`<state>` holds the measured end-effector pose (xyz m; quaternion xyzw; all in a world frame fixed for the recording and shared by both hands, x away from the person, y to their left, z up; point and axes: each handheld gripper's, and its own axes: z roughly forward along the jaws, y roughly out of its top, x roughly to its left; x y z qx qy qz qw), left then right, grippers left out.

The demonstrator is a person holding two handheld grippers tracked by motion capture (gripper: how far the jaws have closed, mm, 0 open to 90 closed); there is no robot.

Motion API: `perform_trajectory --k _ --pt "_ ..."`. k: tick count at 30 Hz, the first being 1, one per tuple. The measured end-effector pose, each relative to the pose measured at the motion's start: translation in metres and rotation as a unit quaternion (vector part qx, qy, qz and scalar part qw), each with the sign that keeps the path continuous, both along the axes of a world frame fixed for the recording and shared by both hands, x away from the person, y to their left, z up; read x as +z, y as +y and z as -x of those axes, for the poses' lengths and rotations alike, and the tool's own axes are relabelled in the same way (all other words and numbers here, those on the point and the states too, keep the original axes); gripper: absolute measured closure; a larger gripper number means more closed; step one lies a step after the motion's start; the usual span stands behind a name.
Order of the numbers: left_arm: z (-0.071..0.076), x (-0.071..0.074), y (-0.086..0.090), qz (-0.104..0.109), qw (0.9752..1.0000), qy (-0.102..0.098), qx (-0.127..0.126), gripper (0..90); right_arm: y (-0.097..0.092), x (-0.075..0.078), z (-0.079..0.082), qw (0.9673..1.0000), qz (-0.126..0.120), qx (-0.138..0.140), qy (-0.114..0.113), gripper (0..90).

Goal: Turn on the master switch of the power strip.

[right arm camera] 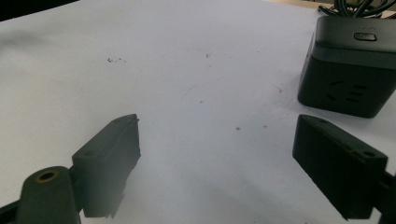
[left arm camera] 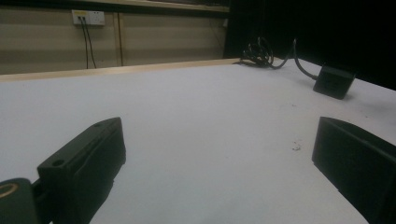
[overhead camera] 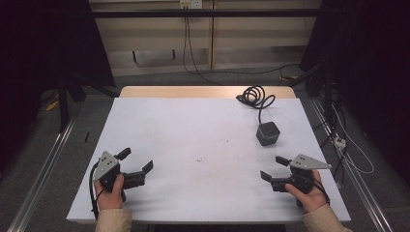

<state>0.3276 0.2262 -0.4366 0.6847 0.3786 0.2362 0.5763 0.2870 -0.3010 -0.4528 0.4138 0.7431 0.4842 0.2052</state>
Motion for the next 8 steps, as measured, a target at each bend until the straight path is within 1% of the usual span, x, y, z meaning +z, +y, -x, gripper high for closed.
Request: perform_trajectory --k 5,8 --pt "-0.0002 -0.0003 -0.0006 0.003 1.0000 0.001 0.000 2.4 0.0012 -0.0009 -0.0006 1.0000 0.004 0.001 0.002 14.6" --pt "-0.0019 -0.0019 -0.0017 -0.002 1.0000 0.004 -0.003 2.4 0.0010 -0.0004 -0.0012 1.0000 0.002 0.003 0.001 14.5"
